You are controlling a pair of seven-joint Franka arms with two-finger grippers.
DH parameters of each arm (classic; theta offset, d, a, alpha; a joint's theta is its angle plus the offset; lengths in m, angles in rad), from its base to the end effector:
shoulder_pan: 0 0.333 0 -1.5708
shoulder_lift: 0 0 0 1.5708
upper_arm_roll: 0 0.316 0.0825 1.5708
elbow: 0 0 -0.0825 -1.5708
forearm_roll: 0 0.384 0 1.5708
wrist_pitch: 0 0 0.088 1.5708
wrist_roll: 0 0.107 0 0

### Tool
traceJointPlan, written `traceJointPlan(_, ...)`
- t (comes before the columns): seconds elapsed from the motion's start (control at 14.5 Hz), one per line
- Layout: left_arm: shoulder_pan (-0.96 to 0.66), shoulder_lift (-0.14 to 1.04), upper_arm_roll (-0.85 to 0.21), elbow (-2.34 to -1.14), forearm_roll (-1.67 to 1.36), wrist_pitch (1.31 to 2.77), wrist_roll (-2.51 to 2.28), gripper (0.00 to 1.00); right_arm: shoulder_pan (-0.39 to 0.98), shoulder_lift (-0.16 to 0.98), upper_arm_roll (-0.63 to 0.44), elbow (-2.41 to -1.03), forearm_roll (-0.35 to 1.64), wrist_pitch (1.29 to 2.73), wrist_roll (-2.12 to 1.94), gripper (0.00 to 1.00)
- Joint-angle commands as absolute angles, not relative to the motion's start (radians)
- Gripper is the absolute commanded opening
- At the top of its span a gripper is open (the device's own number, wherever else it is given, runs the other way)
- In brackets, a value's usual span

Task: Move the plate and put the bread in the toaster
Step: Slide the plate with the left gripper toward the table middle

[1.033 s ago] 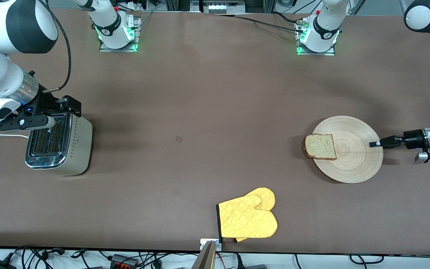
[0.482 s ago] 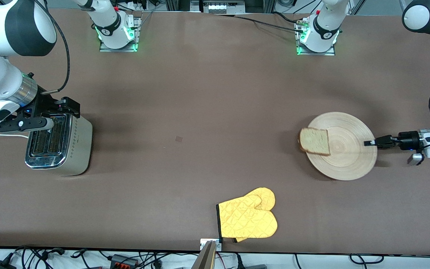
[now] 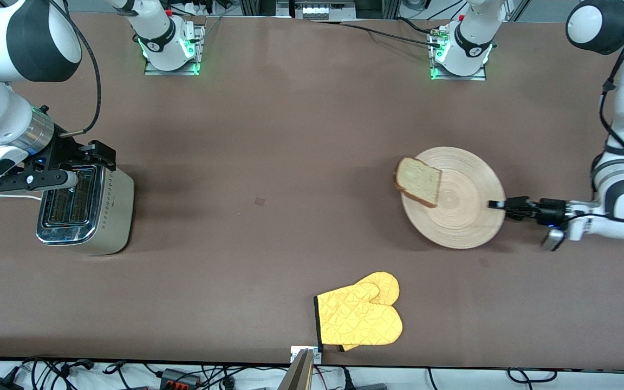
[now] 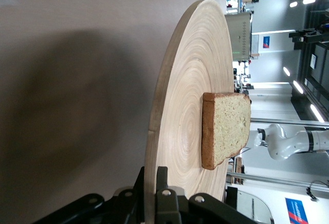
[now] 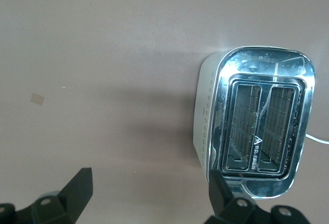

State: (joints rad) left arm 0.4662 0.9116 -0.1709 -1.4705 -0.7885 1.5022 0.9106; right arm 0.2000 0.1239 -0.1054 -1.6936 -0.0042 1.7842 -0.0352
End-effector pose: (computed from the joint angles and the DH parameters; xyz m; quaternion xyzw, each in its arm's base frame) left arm 0.6212 0.1207 0.1436 0.8105 -0.1127 -0.0750 0.5698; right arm 0.5948 0.0589 0.5131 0.9977 0.0656 -0.0160 0.0090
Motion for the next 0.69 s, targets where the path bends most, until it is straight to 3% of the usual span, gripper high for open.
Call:
traceJointPlan(0.0,0.476,0.855,-0.268,-1.607,-0.857,1.605,0.864,0.01,0.195,0.127,-0.106,-1.681,0.009,1.77,-0.029,1.0)
traceJointPlan(0.28,0.479,0.783,-0.418,-1.825,-0.974,1.894,0.862,0.01,0.195,0.127,-0.107,-1.681,0.009,1.77,-0.029,0.96)
traceJointPlan(0.48,0.479,0.779,-0.512,-1.891,-1.049,2.067,0.864,0.01,0.195,0.127,-0.107,-1.681,0.009,1.769,-0.029,0.79)
traceJointPlan(0.62,0.476,0.782,-0.578,-1.923,-1.097,2.19,0.864,0.01,0.195,0.127,-0.107,-1.681,0.009,1.769,-0.028,0.74)
